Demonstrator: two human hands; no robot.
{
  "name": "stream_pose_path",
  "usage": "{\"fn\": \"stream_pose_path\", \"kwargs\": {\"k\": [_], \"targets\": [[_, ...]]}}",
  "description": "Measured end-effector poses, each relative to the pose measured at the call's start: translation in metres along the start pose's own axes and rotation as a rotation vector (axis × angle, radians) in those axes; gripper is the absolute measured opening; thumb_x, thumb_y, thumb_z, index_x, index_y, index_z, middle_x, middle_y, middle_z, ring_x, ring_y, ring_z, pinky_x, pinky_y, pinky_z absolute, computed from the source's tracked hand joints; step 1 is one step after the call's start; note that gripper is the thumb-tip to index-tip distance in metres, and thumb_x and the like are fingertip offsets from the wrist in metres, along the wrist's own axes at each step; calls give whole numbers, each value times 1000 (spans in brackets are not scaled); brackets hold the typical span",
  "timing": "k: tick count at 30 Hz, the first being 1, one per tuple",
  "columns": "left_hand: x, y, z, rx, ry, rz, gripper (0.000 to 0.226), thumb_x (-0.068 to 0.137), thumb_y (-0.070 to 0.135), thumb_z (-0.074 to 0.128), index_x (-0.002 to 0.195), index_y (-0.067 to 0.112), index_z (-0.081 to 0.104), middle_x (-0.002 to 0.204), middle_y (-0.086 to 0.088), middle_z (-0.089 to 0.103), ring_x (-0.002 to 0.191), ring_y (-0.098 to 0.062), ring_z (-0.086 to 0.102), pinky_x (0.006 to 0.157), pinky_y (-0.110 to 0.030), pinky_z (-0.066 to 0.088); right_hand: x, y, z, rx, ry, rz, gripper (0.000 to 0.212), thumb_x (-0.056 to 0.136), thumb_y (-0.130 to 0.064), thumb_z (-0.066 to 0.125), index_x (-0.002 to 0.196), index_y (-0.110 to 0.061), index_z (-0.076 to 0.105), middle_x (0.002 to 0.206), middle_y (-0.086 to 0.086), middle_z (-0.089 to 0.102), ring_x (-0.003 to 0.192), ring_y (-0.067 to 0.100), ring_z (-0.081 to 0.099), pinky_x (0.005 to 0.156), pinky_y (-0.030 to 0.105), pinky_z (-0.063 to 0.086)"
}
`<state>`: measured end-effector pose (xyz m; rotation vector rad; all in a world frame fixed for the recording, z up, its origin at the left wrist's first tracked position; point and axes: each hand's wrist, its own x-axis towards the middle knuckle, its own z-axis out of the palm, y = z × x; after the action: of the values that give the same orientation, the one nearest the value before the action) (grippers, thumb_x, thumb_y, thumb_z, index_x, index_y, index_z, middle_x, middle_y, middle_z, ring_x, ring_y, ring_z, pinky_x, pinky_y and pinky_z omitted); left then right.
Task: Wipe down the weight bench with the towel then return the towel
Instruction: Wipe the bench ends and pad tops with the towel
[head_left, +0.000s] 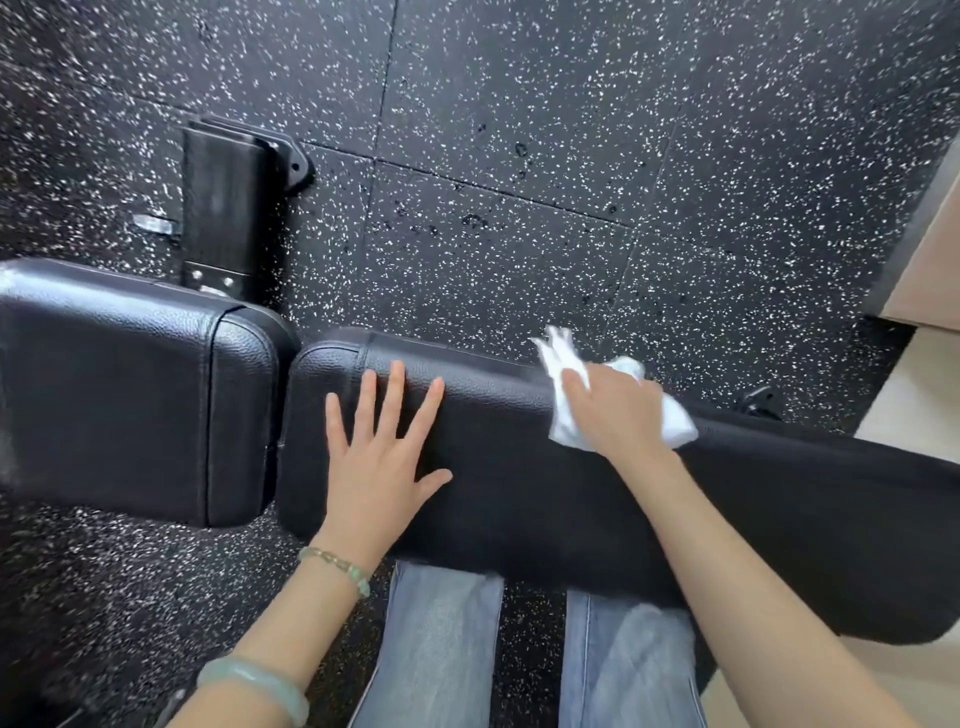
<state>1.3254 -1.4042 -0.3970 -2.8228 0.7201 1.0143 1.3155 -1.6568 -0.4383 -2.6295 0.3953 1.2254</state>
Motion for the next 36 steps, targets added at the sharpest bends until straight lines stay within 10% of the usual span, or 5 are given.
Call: {"fn": "stream_pose_path", "kwargs": {"k": [6,13,21,24,36], "targets": [[2,-4,1,-30,-32,13,123,48,42,92,150,24,27,155,-17,24,141,-42,22,104,-70,22,24,-110,-24,353,-152,-126,41,98,-37,29,105,-16,63,105,9,66,97,29,58,83,39,36],[3,-4,0,-55,-50,19,123,49,44,91,151,25,25,155,-17,22,141,-41,20,103,-71,24,-17,-13,-19,-4,63,-193,57,87,-22,38,144,-28,34,86,-12,53,72,27,59,53,31,39],[3,-5,4,-54,-39,24,121,48,43,92,148,23,27,155,-18,23,140,-42,21,102,-72,23,13,-95,-8,74,1,-212,68,78,-29,32,144,-38,21,109,-10,64,83,35,56,80,46,39],[3,-6,6,-50,-5,41,116,44,41,93,141,21,33,153,-19,26,139,-43,23,100,-73,26,18,-130,-29,343,-95,-165,34,96,-33,32,116,-22,57,109,2,64,101,31,57,86,41,37],[5,-4,5,12,-19,23,127,48,48,90,151,26,20,154,-20,24,139,-44,24,100,-71,29,-9,19,1,-9,18,20,41,91,-28,27,120,-26,56,96,0,68,86,26,60,67,32,30]]}}
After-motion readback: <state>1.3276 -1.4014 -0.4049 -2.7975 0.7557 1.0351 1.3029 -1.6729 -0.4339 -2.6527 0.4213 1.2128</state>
